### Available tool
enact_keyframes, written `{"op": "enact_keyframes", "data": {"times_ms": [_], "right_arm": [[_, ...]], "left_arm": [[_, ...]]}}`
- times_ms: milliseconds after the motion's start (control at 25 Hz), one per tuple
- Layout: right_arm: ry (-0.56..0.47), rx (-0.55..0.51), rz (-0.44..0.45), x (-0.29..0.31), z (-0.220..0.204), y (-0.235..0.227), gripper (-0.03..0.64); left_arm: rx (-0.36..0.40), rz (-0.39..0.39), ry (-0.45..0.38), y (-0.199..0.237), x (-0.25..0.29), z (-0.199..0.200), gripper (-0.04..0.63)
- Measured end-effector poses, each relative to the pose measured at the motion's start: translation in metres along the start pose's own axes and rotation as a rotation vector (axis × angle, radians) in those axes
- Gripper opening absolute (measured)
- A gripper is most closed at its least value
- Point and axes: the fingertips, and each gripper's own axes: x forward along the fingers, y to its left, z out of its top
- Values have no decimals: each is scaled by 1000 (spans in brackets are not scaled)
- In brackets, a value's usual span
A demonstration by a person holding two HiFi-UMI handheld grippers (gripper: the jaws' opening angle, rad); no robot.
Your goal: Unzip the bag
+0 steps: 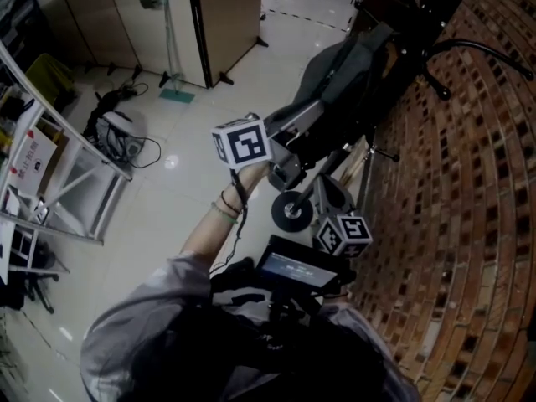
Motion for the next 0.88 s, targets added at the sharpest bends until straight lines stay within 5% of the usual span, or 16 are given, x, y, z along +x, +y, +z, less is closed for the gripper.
{"op": "enact_keyframes", "data": {"times_ms": [200, 280, 360, 520, 720, 880], "right_arm": [[0, -8, -10, 0, 1, 3, -9], [-14, -19, -13, -1, 7, 2, -9], [-34, -56, -19, -2, 19, 1, -9], [-79, -215, -33, -3, 70, 3, -9], [-151, -537, -37, 11, 142, 21, -8], [-215, -643, 1, 24, 181, 34, 3]], "left_arm": [[-8, 63, 26, 15, 2, 1, 108], [3, 67, 23, 16, 4, 1, 23], [33, 74, 37, 17, 5, 0, 18], [55, 68, 55, 16, 5, -1, 17], [64, 67, 60, 16, 5, -3, 15], [77, 68, 69, 16, 4, -5, 15]]}}
